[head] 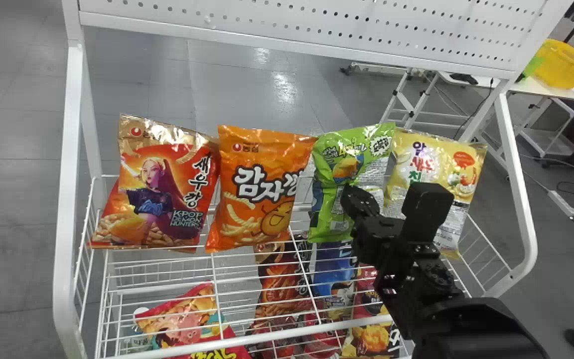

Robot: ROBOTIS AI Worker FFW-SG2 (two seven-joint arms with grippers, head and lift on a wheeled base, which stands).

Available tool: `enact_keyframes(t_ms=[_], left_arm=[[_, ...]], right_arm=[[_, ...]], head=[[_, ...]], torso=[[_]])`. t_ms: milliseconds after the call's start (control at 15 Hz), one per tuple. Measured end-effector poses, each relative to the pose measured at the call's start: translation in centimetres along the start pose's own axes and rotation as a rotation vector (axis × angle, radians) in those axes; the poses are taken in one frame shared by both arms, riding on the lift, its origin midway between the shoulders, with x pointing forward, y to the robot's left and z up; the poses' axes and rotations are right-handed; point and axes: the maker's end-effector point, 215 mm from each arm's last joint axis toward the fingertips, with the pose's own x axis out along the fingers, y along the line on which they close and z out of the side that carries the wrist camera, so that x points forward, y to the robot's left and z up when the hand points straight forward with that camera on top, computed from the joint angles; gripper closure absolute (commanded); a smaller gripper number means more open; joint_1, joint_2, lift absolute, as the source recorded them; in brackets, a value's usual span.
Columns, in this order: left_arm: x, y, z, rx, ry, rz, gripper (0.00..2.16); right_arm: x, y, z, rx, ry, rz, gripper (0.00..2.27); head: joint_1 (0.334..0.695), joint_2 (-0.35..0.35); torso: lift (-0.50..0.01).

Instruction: Hold basket handle with left hand then pick Gkobukchip with right hand and place into basket

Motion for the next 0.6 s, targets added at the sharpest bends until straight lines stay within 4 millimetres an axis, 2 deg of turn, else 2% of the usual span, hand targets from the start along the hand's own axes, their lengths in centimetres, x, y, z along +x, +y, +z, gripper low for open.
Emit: enact_keyframes(t_ms=[267,600], left_arm=[[-0.1,-0.1,0.0,0.005,0.0,0.0,1.66],[0.0,-0.3,0.3,0.019,-0.002,0.005,1.64]], right_arm=[[-0.3,-0.5,1.4,0.018,-0.023,-0.011,2.24],[-1.8,0.0,2.9,0.042,-0.021,0.006,2.24]], head=[[0.695,-0.35],[0.695,-0.35]], torso=[[-0.032],[-0.032]])
